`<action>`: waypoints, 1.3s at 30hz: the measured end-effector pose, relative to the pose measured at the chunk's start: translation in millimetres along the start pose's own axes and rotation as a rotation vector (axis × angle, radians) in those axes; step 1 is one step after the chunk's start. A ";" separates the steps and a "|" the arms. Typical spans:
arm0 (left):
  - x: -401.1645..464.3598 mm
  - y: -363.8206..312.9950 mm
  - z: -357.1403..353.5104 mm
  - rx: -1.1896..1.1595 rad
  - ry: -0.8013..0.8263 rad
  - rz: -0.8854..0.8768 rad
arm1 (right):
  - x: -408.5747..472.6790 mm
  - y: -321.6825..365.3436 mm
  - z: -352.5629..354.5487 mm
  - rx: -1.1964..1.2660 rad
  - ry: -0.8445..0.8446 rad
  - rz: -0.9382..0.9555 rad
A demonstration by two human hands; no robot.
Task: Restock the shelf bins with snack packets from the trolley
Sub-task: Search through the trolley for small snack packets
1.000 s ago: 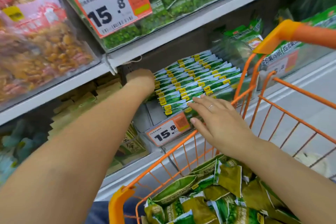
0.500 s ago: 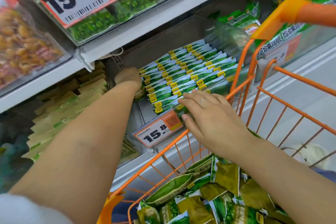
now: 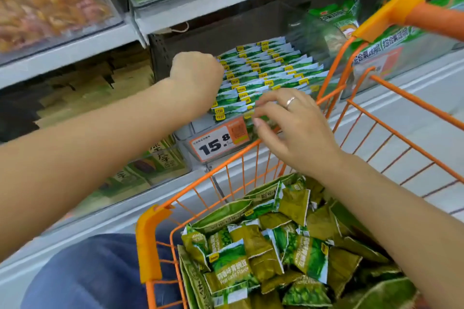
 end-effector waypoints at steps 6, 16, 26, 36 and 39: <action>-131.7 -40.6 6.2 -0.582 -0.616 -0.091 | -10.4 22.7 9.9 -0.022 0.167 0.092; -144.3 -113.3 -70.1 -0.971 -0.076 -0.423 | -94.2 -24.7 -38.9 -0.730 1.174 -0.188; -152.3 -111.1 -57.6 -1.112 -0.100 -0.390 | -61.6 15.6 -0.1 0.505 1.065 -1.086; -153.0 -83.2 -45.7 -2.143 -0.065 -0.033 | -45.3 45.4 15.9 0.725 0.733 -0.846; -152.2 -80.1 -45.4 -2.284 -0.005 -0.029 | -42.1 53.4 12.8 0.751 0.680 -0.808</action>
Point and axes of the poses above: each hand's wrist, its own x-axis towards the middle knuckle, its own z-axis out of the back of the hand, y = z × x, the point moved 4 cm from there along x, towards the middle knuckle, and after that the axes turned 10 degrees about -z, right-handed, at the moved point
